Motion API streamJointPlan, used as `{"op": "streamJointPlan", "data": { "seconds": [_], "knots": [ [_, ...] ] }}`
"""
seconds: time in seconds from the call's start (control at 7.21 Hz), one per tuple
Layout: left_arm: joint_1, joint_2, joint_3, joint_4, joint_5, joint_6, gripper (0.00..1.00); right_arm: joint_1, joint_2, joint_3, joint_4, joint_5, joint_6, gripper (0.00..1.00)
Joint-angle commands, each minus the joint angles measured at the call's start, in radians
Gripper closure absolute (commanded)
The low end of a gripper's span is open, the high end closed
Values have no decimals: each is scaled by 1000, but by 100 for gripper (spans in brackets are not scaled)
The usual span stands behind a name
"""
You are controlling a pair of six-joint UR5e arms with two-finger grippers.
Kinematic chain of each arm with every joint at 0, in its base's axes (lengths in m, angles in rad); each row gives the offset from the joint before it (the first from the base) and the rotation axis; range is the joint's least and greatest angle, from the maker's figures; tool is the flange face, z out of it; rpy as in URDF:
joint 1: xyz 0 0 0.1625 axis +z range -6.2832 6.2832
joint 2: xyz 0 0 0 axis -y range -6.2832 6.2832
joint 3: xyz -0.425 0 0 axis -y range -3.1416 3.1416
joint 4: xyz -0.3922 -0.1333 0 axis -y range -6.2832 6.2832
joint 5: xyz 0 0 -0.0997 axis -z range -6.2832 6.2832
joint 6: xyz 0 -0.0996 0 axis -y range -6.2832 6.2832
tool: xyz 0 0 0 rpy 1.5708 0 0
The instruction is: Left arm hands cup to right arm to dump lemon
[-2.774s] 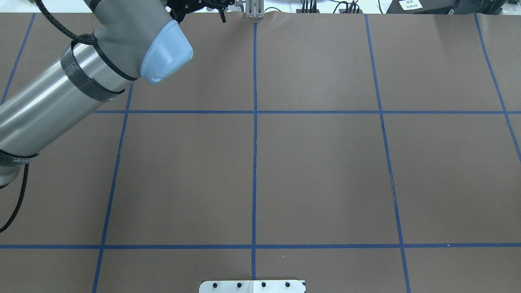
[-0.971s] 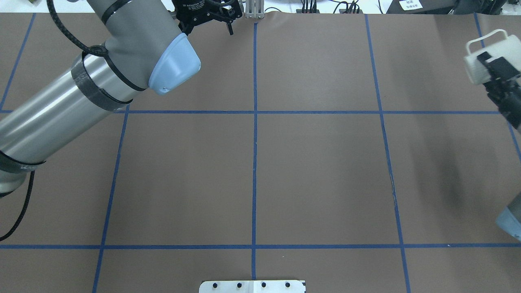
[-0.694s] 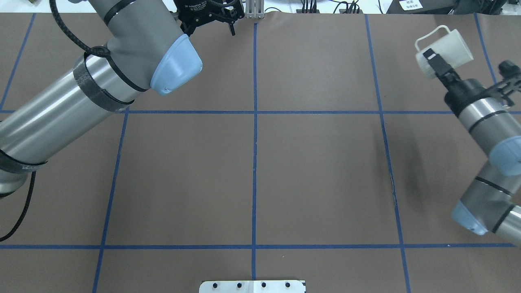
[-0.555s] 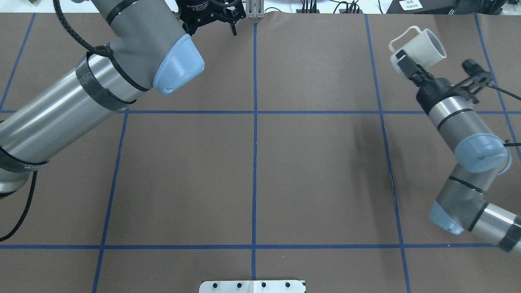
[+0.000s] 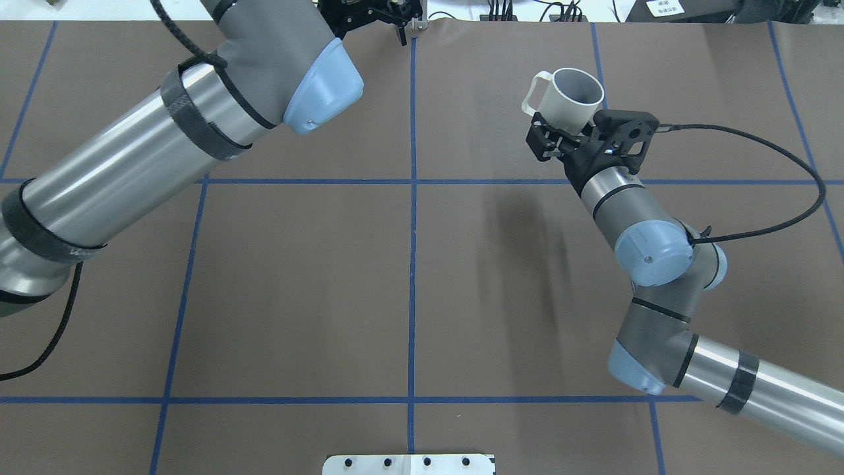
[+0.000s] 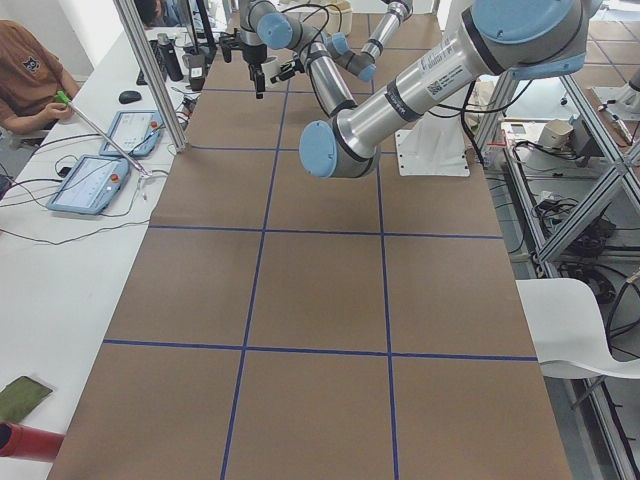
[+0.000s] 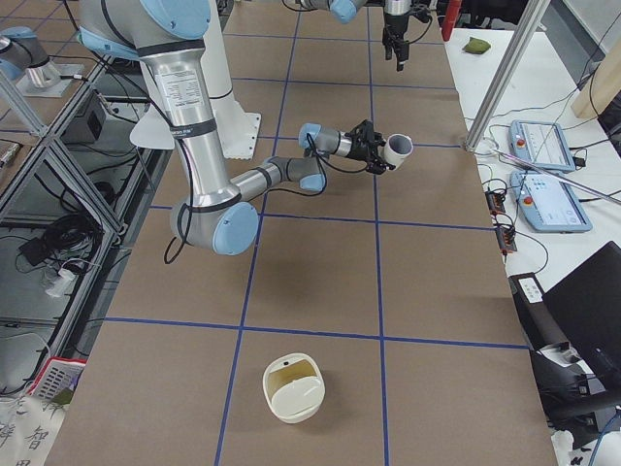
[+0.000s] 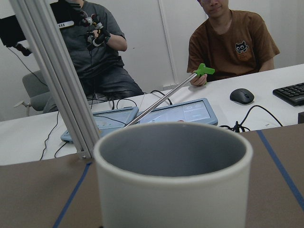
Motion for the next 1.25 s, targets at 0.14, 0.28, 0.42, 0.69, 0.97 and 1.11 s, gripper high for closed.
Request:
{"op": "streamJointPlan", "data": {
  "seconds": [0.14, 0.28, 0.42, 0.69, 0.97, 1.11],
  "knots": [
    [24, -115, 149, 2, -94, -1, 0, -106, 123, -9, -129, -160, -74, 82],
    [42, -120, 152, 3, -96, -21, 0, -132, 138, -11, -133, -211, -74, 82],
    [73, -120, 152, 8, -98, -39, 0, -142, 139, -11, -134, -249, -74, 81],
    [91, -120, 146, 11, -171, -90, 0, -165, 174, -23, -140, -315, -74, 77],
    [91, -122, 144, 9, -173, -110, 0, -191, 195, -23, -191, -367, -74, 72],
    [91, -123, 137, 11, -170, -114, 0, -196, 198, -23, -192, -368, -74, 70]
  ]
}}
